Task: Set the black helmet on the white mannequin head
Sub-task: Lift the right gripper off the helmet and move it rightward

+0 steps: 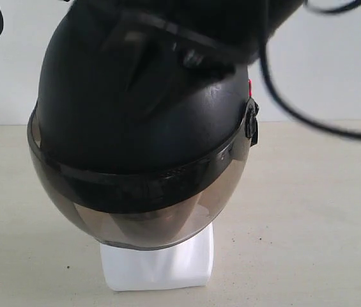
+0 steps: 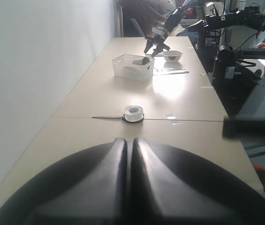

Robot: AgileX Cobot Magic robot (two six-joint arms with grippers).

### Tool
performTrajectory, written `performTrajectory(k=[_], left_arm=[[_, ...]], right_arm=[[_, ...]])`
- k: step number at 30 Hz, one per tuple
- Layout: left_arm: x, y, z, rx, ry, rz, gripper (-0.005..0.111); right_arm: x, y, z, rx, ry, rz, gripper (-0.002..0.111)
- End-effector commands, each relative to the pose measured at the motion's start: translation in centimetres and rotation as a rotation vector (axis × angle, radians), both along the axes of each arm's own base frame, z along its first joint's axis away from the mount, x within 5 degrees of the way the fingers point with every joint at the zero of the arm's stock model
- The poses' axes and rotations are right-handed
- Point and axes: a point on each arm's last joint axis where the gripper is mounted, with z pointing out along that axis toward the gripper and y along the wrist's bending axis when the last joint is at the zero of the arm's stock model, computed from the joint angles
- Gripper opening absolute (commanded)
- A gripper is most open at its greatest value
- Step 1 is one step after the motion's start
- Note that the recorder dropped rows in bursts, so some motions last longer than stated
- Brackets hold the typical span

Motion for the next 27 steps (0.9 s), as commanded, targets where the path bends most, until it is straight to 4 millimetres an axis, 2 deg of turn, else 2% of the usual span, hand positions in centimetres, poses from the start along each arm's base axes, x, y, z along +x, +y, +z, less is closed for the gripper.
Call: performTrajectory(k=[1,6,9,11,14,17,22,24,27], left_arm=[[0.1,-0.2,-0.4,0.033,0.007,0.002,0.005],[0.0,-0.2,-0.3,0.031,0.008,0.003,0.005],[-0.6,-0.2,0.5,0.029,-0.016,0.003,0.005],[-1.5,-0.1,1.5,0.027,-0.045,0.003,0.005],[-2.8,0.2,3.3,0.016,-0.093,0.043,0.005],[-4.6,0.5,5.2,-0.002,-0.124,0.068,0.005],[-8.5,1.6,8.5,-0.038,-0.178,0.122,0.005],[-10.3,2.3,9.4,-0.048,-0.208,0.161,0.005],[-12.8,3.4,9.3,-0.055,-0.214,0.228,0.005]], right_arm=[[-1.3,-4.5,5.3,0.085,-0.225,-0.12,0.0],[-2.7,-10.1,8.3,0.101,-0.429,-0.313,0.0],[-3.7,-13.0,8.8,0.106,-0.494,-0.406,0.0],[-4.3,-14.5,8.3,0.095,-0.515,-0.447,0.0],[-5.3,-16.6,6.4,0.064,-0.513,-0.507,0.0],[-6.4,-18.0,4.6,0.119,-0.543,-0.515,0.0],[-7.6,-19.0,0.9,0.297,-0.62,-0.488,0.0],[-8.0,-19.0,-1.3,0.37,-0.66,-0.46,0.0],[-8.2,-18.5,-5.1,0.45,-0.702,-0.411,0.0]])
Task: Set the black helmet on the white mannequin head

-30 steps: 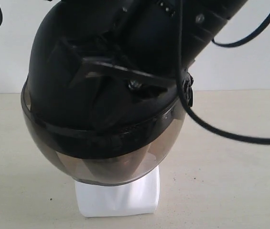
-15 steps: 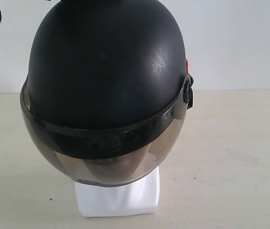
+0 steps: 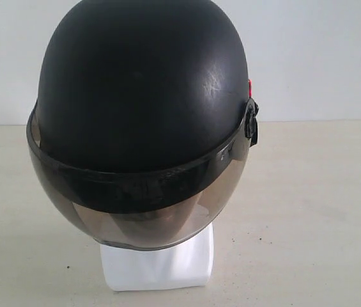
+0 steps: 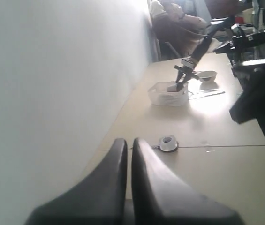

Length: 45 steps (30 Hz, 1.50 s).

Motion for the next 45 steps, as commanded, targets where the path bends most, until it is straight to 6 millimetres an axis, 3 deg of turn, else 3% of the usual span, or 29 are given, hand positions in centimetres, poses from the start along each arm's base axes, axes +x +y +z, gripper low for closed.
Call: performTrajectory(k=[1,6,12,15,20,24,36,45], left_arm=[[-3.6,1.5,-0.2,-0.032,0.002,0.097,0.005],[-7.0,2.9,-4.0,-0.067,0.045,0.284,0.005],[-10.2,4.1,-11.4,-0.075,0.108,0.499,0.005],[-11.2,4.7,-14.3,-0.085,0.13,0.604,0.005],[-12.5,5.2,-17.2,-0.1,0.153,0.689,0.005],[-13.2,4.9,-18.1,-0.095,0.16,0.663,0.005],[-13.3,4.9,-18.1,-0.094,0.158,0.656,0.005],[-13.3,4.9,-18.1,-0.094,0.158,0.656,0.005]], right_arm=[[-0.4,0.5,-5.1,0.097,-0.114,0.082,0.0],[-1.0,1.1,-10.1,0.174,-0.19,0.165,0.0],[-1.0,1.4,-14.3,0.181,-0.115,0.185,0.0],[-1.0,1.4,-15.1,0.188,-0.063,0.178,0.0],[-1.0,1.4,-15.2,0.18,-0.055,0.175,0.0],[-1.0,1.4,-15.2,0.182,-0.054,0.174,0.0],[-1.2,0.6,-14.8,0.216,-0.087,0.141,0.0],[-1.2,-3.8,-13.9,0.251,-0.266,-0.363,0.0]])
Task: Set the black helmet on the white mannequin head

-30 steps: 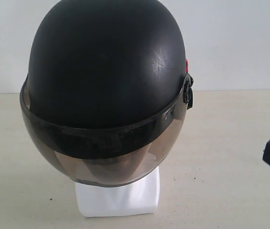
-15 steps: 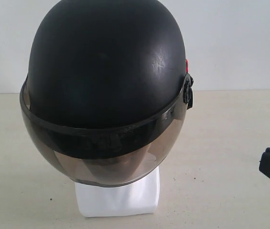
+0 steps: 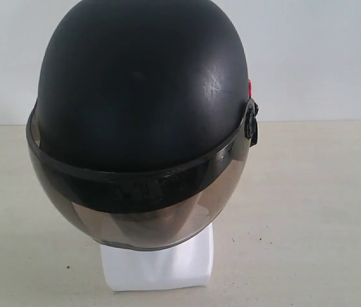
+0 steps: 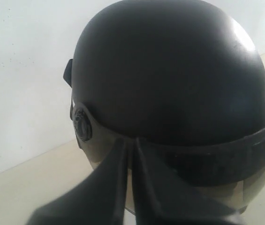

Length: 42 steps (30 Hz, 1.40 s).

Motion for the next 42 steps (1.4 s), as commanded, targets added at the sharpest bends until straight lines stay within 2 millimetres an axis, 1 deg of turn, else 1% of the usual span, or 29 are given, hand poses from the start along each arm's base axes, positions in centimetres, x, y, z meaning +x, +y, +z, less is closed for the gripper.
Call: performTrajectory(k=[1,4,8,11,12,15,17,18,19,25,27,28,29,30,36,42], left_arm=[[-0.1,0.0,-0.1,-0.015,0.004,0.001,0.005],[-0.1,0.0,-0.1,-0.015,0.004,0.001,0.005],[-0.1,0.0,-0.1,-0.015,0.004,0.001,0.005],[-0.1,0.0,-0.1,-0.015,0.004,0.001,0.005],[-0.1,0.0,-0.1,-0.015,0.004,0.001,0.005],[-0.1,0.0,-0.2,-0.015,0.003,0.0,0.005],[-0.1,0.0,-0.2,-0.015,0.003,0.0,0.005],[-0.1,0.0,-0.1,-0.015,0.003,0.002,0.005],[-0.2,0.0,-0.2,-0.015,0.003,0.0,0.005],[-0.2,0.0,-0.2,-0.015,0.003,0.0,0.005],[-0.2,0.0,-0.2,-0.015,0.003,0.0,0.005],[-0.2,0.0,-0.2,-0.015,0.003,0.0,0.005],[-0.2,0.0,-0.2,-0.015,0.003,0.0,0.005],[-0.2,0.0,-0.2,-0.015,0.003,0.0,0.005],[-0.2,0.0,-0.2,-0.015,0.003,0.0,0.005],[-0.2,0.0,-0.2,-0.015,0.003,0.0,0.005]], right_arm=[[-0.1,-2.0,0.2,0.014,-0.039,-0.291,0.0],[-0.3,-2.9,0.1,0.026,-0.038,-0.437,0.0],[-0.7,-3.5,-1.1,0.009,0.021,-0.528,0.0],[-0.9,-3.5,-2.9,0.018,0.003,-0.533,0.0],[-0.5,-3.4,-3.9,0.019,0.018,-0.526,0.0],[0.0,-3.1,-5.8,0.031,-0.006,-0.503,0.0],[0.2,-3.0,-6.6,0.051,-0.014,-0.49,0.0],[0.1,-3.0,-6.5,0.064,-0.027,-0.48,0.0],[0.2,-3.1,-7.4,0.04,0.076,-0.49,0.0],[0.2,-3.2,-8.5,-0.007,0.185,-0.51,0.0],[0.1,-3.3,-9.4,-0.068,0.264,-0.519,0.0],[-0.1,-3.2,-9.9,-0.126,0.306,-0.497,0.0],[-0.1,-3.0,-9.8,-0.169,0.281,-0.473,0.0],[-0.1,-2.9,-9.8,-0.173,0.274,-0.456,0.0],[-0.1,-2.8,-9.8,-0.09,0.304,-0.455,0.0],[-0.1,-2.8,-9.8,-0.09,0.304,-0.455,0.0]])
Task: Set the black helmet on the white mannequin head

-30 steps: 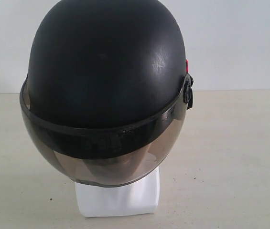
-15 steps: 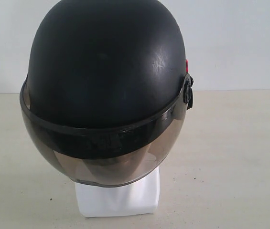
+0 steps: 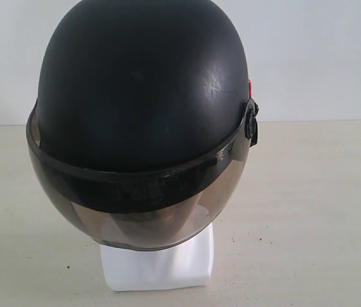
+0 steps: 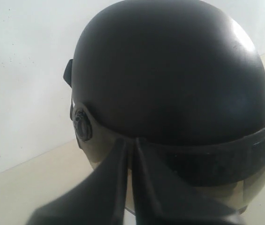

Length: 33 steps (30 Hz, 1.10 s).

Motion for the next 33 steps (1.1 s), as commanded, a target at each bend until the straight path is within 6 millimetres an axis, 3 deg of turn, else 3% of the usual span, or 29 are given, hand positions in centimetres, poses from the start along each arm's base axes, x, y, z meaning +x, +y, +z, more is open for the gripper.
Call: performTrajectory(k=[1,33], left_arm=[[-0.15,-0.02,-0.15,-0.015,0.003,0.0,0.005],[-0.15,-0.02,-0.15,-0.015,0.003,0.0,0.005]], right_arm=[[-0.05,0.02,0.0,0.004,-0.003,0.004,0.0],[-0.08,0.14,-0.03,0.006,0.001,0.027,0.0]])
